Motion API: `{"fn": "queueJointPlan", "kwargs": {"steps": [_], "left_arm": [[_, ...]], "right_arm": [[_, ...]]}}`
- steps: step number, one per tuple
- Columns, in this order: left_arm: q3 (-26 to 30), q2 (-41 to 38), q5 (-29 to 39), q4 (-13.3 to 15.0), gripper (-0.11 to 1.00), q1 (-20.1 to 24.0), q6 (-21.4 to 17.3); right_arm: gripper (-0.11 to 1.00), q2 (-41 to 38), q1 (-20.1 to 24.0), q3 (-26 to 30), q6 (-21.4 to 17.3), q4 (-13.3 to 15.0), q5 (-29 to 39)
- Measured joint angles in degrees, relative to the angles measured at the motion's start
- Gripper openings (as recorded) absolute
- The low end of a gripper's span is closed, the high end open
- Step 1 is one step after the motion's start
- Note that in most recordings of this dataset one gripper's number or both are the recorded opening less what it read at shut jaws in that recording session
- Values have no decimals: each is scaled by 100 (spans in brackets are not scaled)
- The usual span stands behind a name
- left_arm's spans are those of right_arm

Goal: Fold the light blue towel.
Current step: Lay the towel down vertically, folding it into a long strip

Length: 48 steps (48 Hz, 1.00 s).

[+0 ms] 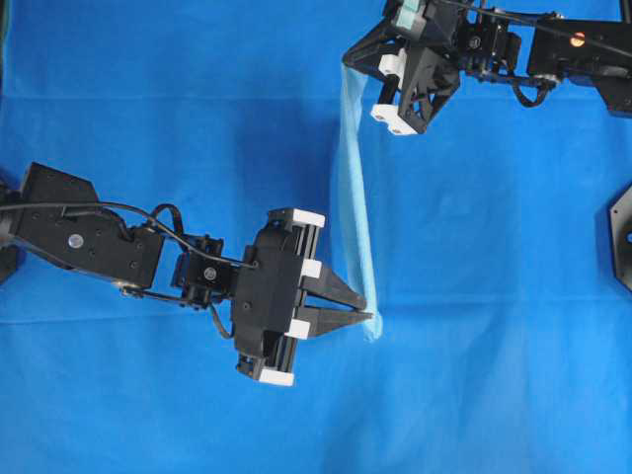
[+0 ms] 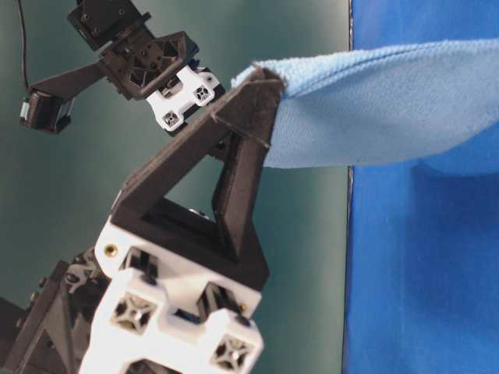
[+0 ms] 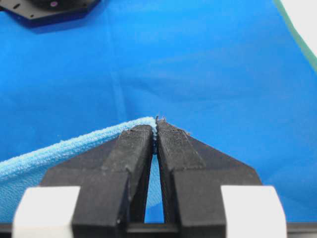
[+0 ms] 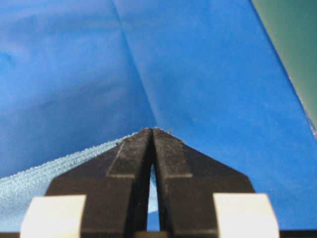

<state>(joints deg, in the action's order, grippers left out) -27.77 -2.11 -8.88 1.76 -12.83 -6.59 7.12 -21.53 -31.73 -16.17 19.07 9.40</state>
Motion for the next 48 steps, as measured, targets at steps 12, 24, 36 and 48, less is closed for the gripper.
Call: {"fn": "queueJointPlan", "kwargs": {"steps": [12, 24, 36, 48], "left_arm": [[220, -281, 0, -9, 2, 35, -35], [1028, -1063, 0, 0, 2, 149, -70], [1802, -1705, 0, -9, 2, 176, -325], [1529, -1731, 176, -9, 2, 176, -149]], "right_arm": [[1, 149, -53, -237, 0, 0, 0], [1, 888, -290, -993, -18, 0, 9], [1, 1564, -360, -1573, -26, 0, 185], [1, 1213, -387, -1661, -26, 0, -88]]}}
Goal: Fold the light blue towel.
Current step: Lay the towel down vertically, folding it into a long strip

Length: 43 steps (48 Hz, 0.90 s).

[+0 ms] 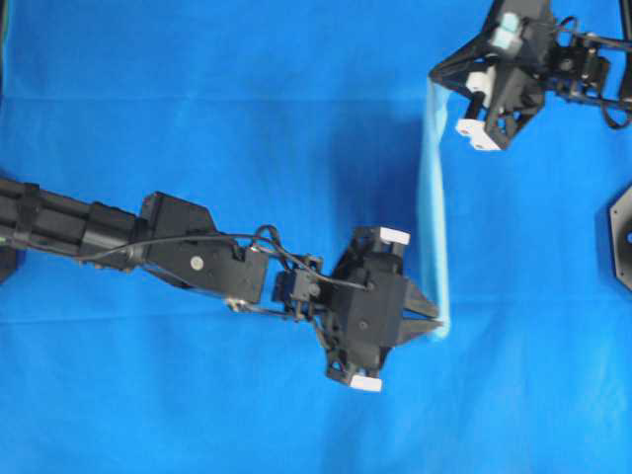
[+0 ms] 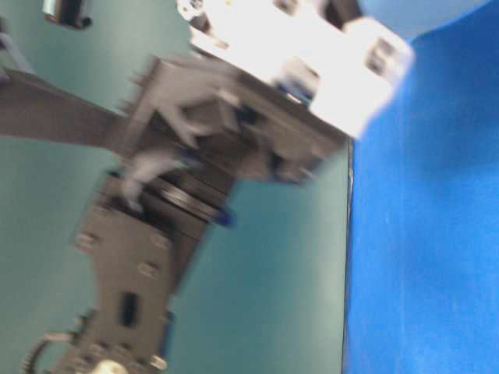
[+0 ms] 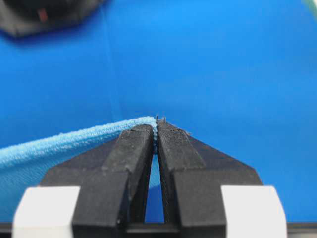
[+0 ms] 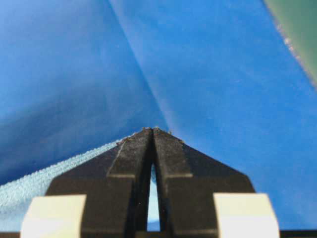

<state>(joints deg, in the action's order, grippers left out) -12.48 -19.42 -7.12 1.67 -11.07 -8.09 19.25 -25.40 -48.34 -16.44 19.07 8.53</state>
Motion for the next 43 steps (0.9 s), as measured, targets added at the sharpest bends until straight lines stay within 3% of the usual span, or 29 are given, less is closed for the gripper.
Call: {"fn": "queueJointPlan", "kwargs": {"steps": [13, 28, 43], "left_arm": [[-905, 369, 44, 0, 2, -9, 325], [-1758, 729, 44, 0, 2, -132, 650], [-2039, 861, 44, 0, 2, -167, 650]], "right_arm": [[1, -1143, 18, 519, 0, 9, -677], [1, -2136, 229, 1266, 0, 18, -870], [1, -2443, 264, 1380, 9, 18, -1063]]}}
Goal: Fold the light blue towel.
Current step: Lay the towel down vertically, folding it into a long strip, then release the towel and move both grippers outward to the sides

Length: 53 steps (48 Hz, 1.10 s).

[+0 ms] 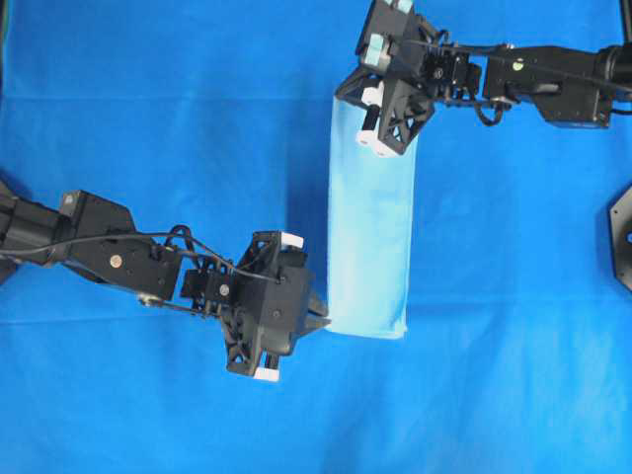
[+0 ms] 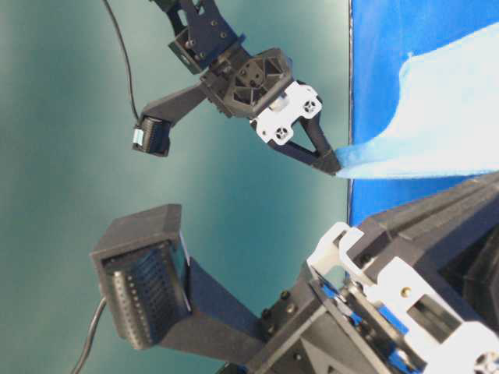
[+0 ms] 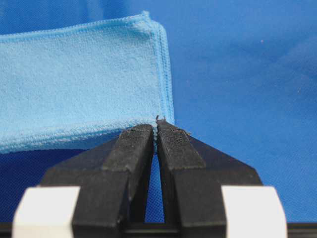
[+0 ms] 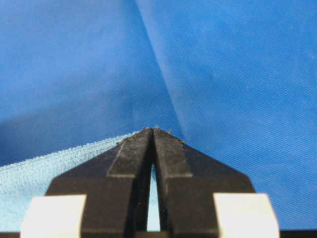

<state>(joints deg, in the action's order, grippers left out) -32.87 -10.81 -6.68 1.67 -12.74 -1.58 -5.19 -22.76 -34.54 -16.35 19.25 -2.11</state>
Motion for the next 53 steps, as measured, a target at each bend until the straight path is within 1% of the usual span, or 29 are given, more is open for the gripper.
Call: {"fn": "queueJointPlan", "kwargs": {"steps": [13, 15, 19, 20, 24, 26, 28, 30, 33, 36, 37, 41, 47, 53], "left_arm": [[0, 0, -114, 0, 3, -9, 0], [0, 0, -141, 0, 5, 18, 0], [0, -9, -176, 0, 25, 35, 26], [0, -9, -176, 0, 33, 35, 9], [9, -9, -185, 0, 58, 18, -26], [9, 0, -185, -9, 69, 0, -44], [18, -9, -185, -9, 78, 18, -62], [18, -9, -185, -9, 83, 18, -79], [26, 0, -185, -9, 83, 18, -79], [35, 0, -176, -9, 82, 35, -97], [35, -9, -176, -9, 83, 35, -97], [44, 18, -176, 0, 83, 53, -105], [44, 299, 18, -9, 82, 53, -114], [18, 738, 316, -9, 82, 53, -123]], "right_arm": [[1, -123, 44, 0, 35, 0, -202], [1, -123, 44, 0, 35, 0, -202], [1, -123, 44, 0, 62, 9, -202], [1, -114, 35, 0, 62, 9, -202], [2, -123, 26, 0, 53, 0, -202], [10, -123, 26, 0, 53, 0, -193], [23, -123, 26, 0, 62, 9, -193], [36, -123, 26, 0, 62, 0, -185], [54, -123, 26, 0, 97, 18, -176], [65, -123, 26, 0, 132, 44, -167], [66, -123, 18, 0, 132, 62, -158], [60, -114, 26, -9, 149, 88, -158], [64, 44, 62, -97, 167, 123, -158], [64, 501, 237, -343, 193, 176, -105]]}}
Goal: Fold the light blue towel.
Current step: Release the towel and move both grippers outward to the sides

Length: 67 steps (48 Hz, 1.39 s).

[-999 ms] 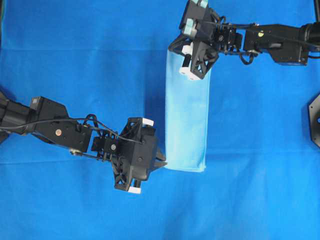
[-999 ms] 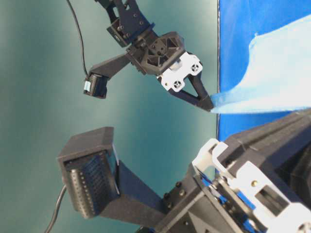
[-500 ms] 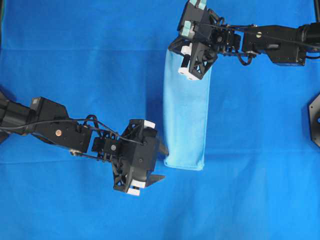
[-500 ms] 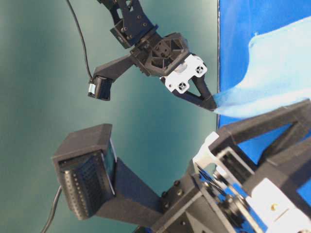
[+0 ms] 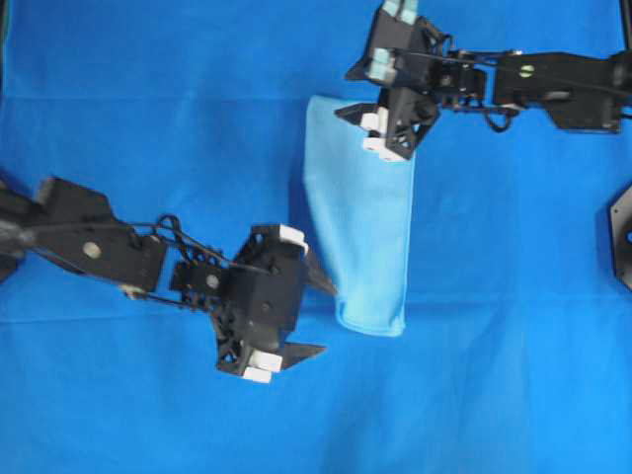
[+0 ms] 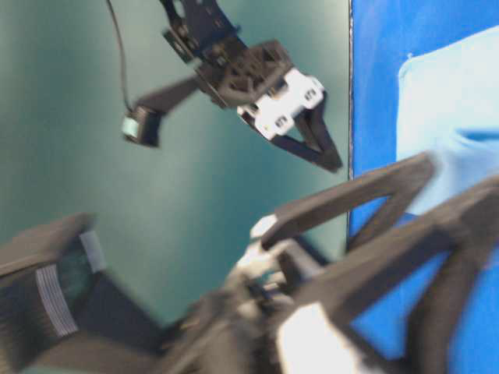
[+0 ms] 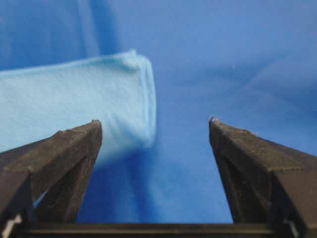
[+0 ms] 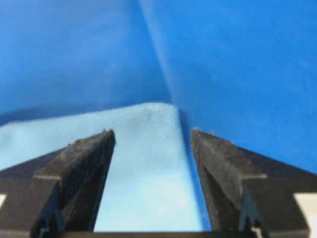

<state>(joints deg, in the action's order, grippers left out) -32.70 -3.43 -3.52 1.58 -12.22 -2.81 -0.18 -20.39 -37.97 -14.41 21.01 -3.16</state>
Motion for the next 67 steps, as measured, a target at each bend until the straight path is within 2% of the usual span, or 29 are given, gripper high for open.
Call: {"fn": "queueJointPlan", "kwargs": {"steps": [10, 15, 23, 33, 45, 50, 67], "left_arm": [[-387, 809, 158, 0, 82, 35, -290], [-668, 1143, 35, 9, 82, 202, -325], [-1345, 1670, -589, 9, 81, 668, -290], [-2188, 2320, -1468, 9, 81, 923, -299], [-2971, 2637, -2224, 26, 81, 1020, -44], [-3023, 2654, -2268, 26, 81, 1037, 62], [-3023, 2646, -2276, 26, 81, 1046, 53]], "right_arm": [[64, 1107, 519, -668, -88, 9, 264], [64, 1714, 747, -1081, -132, -44, 272], [64, 2663, 861, -1767, -299, -264, 211], [64, 3630, 1020, -2522, -536, -334, 88], [64, 3955, 1028, -3155, -773, -343, -431], [64, 3929, 1028, -3173, -782, -352, -519], [64, 3929, 1028, -3173, -791, -352, -536]]}}
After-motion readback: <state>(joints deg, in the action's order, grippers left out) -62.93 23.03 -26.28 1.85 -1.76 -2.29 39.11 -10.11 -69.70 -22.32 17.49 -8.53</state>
